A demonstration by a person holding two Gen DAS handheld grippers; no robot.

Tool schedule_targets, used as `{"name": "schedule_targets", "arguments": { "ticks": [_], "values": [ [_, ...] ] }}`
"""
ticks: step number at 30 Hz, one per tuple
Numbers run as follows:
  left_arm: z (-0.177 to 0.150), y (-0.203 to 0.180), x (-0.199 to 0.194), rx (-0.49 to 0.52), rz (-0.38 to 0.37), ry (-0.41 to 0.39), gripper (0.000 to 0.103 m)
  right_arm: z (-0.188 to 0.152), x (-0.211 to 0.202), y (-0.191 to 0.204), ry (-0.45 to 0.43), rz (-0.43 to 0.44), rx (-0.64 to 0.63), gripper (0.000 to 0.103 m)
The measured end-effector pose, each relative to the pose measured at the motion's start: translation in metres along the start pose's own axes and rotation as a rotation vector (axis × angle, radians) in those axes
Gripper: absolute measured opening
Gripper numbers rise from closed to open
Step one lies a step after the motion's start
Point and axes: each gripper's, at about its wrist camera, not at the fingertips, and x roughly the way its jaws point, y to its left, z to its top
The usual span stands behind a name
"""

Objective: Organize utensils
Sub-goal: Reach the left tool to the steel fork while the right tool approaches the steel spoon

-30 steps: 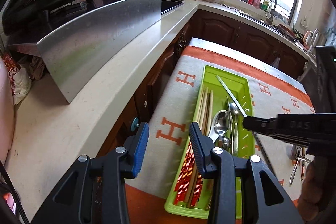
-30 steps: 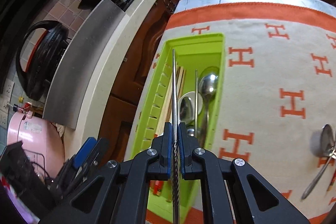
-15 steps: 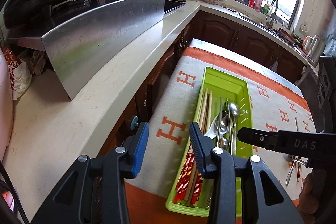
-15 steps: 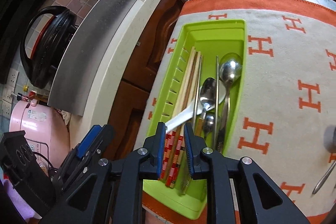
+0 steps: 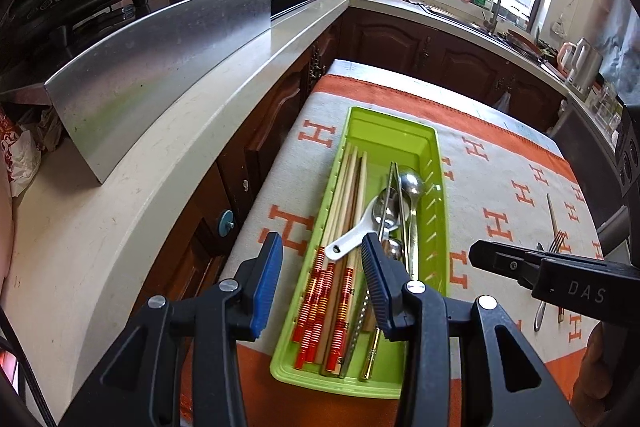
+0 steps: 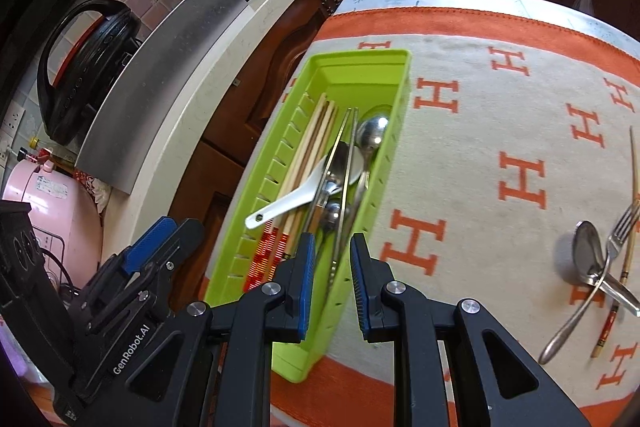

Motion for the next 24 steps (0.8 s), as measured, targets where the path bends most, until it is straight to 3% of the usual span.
{"name": "schedule_targets", "arguments": {
  "ticks": [15, 24],
  "values": [
    [-0.006, -0.051, -0.012, 0.111, -0.058, 0.009, 0.049, -0.038, -0.063, -0.077, -0.144, -0.167, 0.014, 0.018],
    [-0.009, -0.116, -0.01, 0.169, -0.216, 0.017, 0.06, -0.076, -0.132, -0.151, -0.275, -0.281, 0.095, 0.018]
  ]
}}
